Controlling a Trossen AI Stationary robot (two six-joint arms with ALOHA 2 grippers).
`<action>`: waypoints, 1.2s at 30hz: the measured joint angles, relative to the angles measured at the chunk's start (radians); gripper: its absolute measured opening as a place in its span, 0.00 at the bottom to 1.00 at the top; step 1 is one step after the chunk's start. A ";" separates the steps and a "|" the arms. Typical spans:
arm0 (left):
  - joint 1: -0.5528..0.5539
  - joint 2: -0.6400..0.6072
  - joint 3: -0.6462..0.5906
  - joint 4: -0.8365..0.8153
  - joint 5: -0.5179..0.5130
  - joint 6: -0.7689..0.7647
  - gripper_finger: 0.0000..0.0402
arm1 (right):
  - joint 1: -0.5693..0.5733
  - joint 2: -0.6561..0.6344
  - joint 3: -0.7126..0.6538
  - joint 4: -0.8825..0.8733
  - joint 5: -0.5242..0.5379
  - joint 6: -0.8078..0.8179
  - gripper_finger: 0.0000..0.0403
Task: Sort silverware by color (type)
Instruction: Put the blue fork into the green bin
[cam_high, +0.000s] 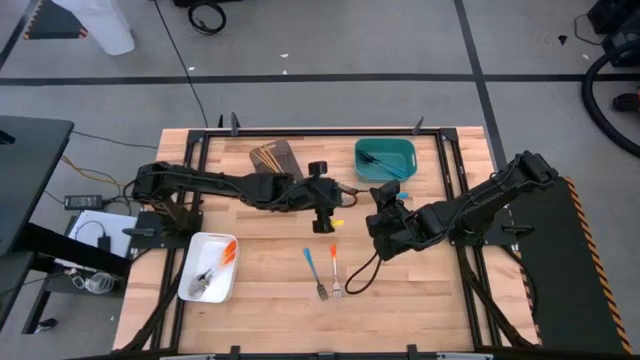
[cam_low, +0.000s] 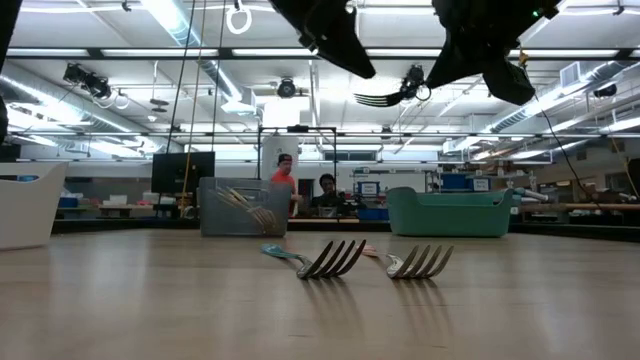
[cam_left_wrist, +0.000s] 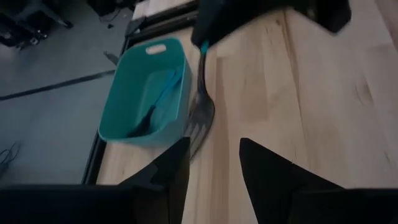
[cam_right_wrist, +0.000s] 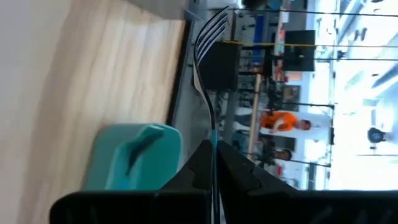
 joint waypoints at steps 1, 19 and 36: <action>-0.008 -0.010 -0.016 0.000 -0.014 -0.002 0.37 | 0.000 -0.001 0.000 -0.009 -0.011 0.018 0.04; -0.087 -0.053 -0.142 -0.027 -0.079 -0.067 0.37 | -0.125 -0.002 0.000 -0.101 -0.207 0.228 0.04; -0.114 -0.061 -0.260 -0.006 -0.077 -0.104 0.37 | -0.341 -0.002 0.000 -0.198 -0.364 0.258 0.04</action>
